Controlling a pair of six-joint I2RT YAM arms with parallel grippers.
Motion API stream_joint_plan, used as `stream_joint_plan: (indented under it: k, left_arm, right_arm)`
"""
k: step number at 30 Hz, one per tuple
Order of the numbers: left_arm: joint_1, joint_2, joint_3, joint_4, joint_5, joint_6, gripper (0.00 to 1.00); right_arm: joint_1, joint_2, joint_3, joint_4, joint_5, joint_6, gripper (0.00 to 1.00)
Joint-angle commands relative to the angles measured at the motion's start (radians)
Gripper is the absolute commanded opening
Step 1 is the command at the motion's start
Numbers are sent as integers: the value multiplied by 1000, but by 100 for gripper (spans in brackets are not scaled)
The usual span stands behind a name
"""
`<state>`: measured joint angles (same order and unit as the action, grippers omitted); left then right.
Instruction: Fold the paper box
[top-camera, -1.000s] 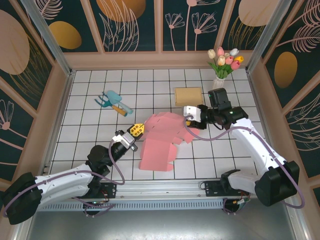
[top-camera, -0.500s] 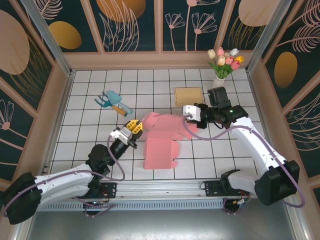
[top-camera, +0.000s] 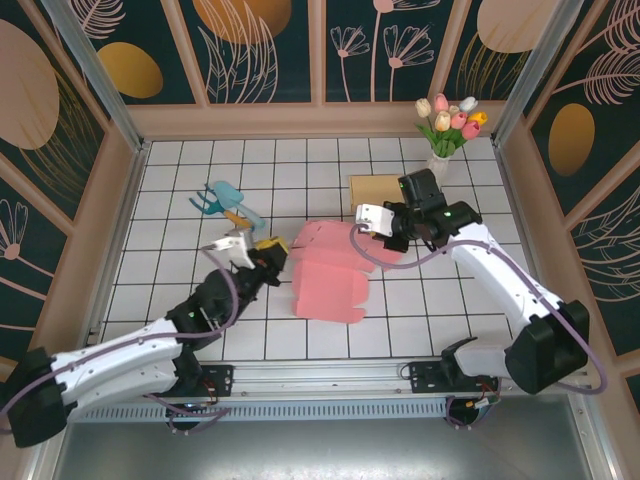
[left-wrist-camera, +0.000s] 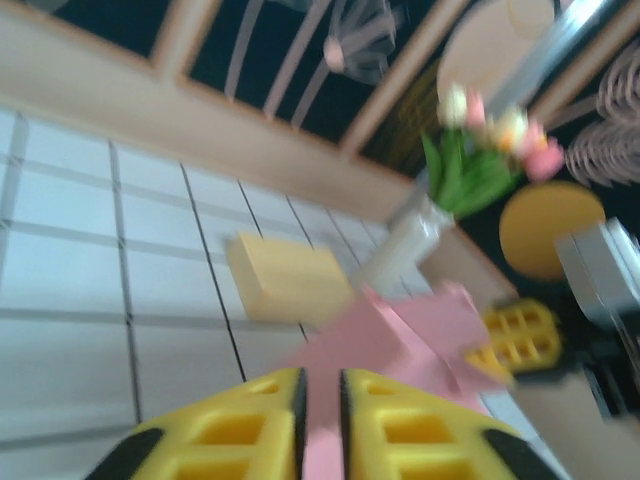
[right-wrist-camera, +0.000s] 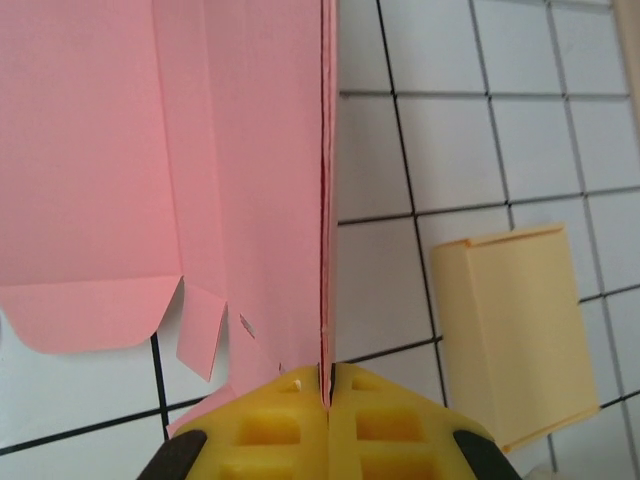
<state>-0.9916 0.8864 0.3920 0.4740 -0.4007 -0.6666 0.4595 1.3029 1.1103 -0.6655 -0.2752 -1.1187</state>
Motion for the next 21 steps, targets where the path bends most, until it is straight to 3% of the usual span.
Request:
stream_joint_plan:
  k: [1, 6, 10, 14, 18, 21]
  left_arm:
    - [-43, 124, 51, 1, 153, -85, 12]
    - [-65, 308, 122, 62, 174, -69, 9]
    - [-64, 394, 196, 39, 74, -34, 7]
    - [-23, 411, 230, 8, -15, 6, 4]
    - [68, 404, 219, -16, 22, -17, 2]
    - [90, 384, 199, -15, 18, -14, 2]
  right_arm:
    - [9, 12, 19, -37, 64, 27, 0]
    - [18, 9, -5, -21, 70, 26, 0]
    - [44, -4, -30, -27, 82, -1, 0]
    - [63, -36, -77, -12, 87, -29, 0]
    - [65, -72, -114, 14, 66, -45, 0]
    - [66, -88, -119, 23, 59, -52, 0]
